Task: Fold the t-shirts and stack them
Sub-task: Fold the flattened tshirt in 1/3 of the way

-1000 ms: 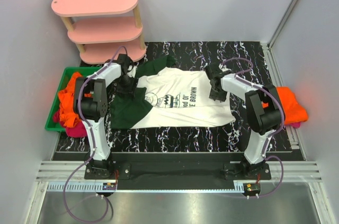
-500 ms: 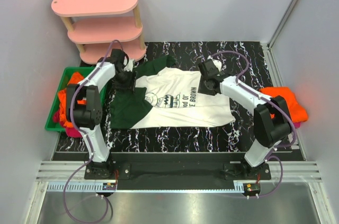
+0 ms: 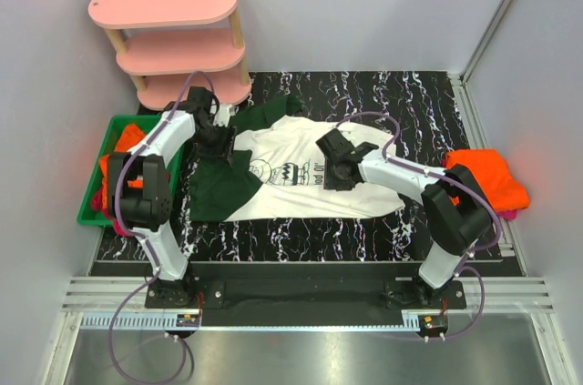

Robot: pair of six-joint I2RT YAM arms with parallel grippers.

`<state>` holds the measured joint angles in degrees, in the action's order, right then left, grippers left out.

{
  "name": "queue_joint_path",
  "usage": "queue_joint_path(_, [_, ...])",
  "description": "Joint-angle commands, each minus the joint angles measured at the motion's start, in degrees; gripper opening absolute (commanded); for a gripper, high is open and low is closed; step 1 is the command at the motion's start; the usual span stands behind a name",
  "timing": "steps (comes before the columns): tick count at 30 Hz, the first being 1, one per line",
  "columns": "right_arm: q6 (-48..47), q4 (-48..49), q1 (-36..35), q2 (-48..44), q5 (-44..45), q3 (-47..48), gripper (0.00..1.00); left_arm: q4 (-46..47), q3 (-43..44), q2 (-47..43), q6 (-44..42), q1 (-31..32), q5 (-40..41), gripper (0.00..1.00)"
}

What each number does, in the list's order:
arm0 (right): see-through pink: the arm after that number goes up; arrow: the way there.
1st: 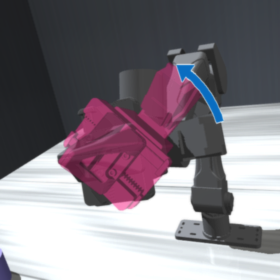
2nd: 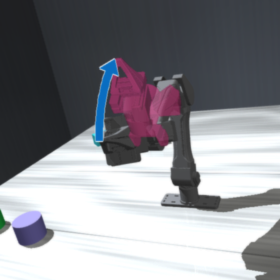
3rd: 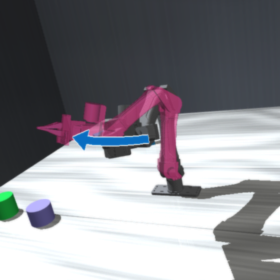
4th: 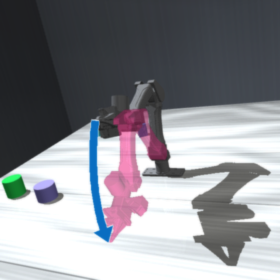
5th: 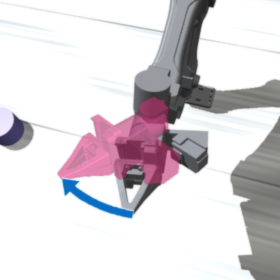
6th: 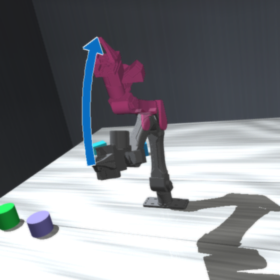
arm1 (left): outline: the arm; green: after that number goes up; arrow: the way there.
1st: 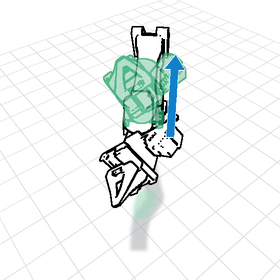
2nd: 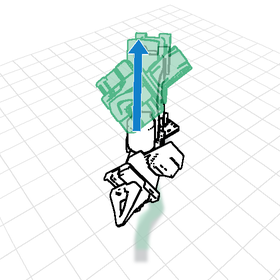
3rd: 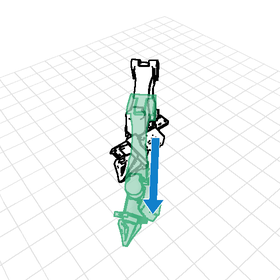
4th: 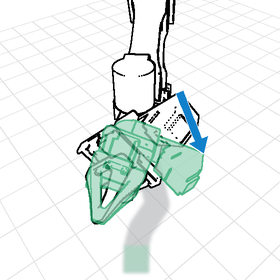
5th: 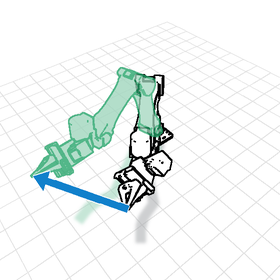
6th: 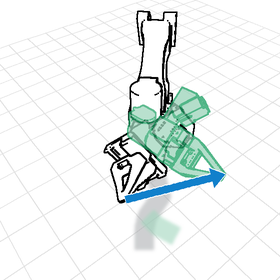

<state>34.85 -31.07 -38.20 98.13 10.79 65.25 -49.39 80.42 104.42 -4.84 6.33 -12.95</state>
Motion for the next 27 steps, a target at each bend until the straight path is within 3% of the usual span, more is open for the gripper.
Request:
queue_joint_path(1, [2.3, 2.1, -1.6, 0.0, -0.6, -1.4, 0.38, -0.9, -1.8, -4.7, -2.3, 0.1, -2.5, 0.60])
queue_joint_path(27, [8.2, 0.0, -3.1, 11.6, 5.6, -0.8, 0.37, -1.1, -10.8, 1.2, -4.8, 0.1, 1.5, 0.58])
